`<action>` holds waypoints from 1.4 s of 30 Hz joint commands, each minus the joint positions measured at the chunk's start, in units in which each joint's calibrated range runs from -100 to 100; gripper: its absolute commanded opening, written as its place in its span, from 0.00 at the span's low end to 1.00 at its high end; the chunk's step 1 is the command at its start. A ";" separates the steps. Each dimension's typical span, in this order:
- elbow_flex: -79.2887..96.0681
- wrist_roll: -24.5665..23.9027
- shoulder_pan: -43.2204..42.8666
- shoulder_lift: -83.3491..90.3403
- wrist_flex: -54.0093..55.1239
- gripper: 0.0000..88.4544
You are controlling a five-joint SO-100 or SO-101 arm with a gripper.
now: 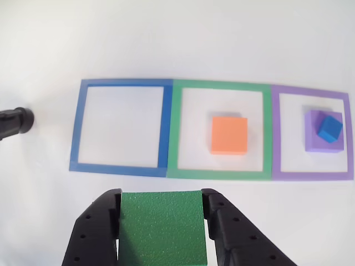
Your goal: Tower of hanoi
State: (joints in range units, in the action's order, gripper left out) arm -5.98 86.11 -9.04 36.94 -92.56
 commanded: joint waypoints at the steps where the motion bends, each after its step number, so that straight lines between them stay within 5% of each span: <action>1: 2.93 3.78 3.59 3.36 0.49 0.03; 5: 17.29 13.89 7.25 8.89 8.42 0.03; 25: 80.17 13.89 15.33 15.14 75.85 0.04; 34: 86.08 13.89 14.72 0.72 100.94 0.04; 42: 81.90 13.89 14.95 -13.31 112.67 0.04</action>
State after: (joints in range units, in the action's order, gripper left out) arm 79.96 99.22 5.54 27.54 15.00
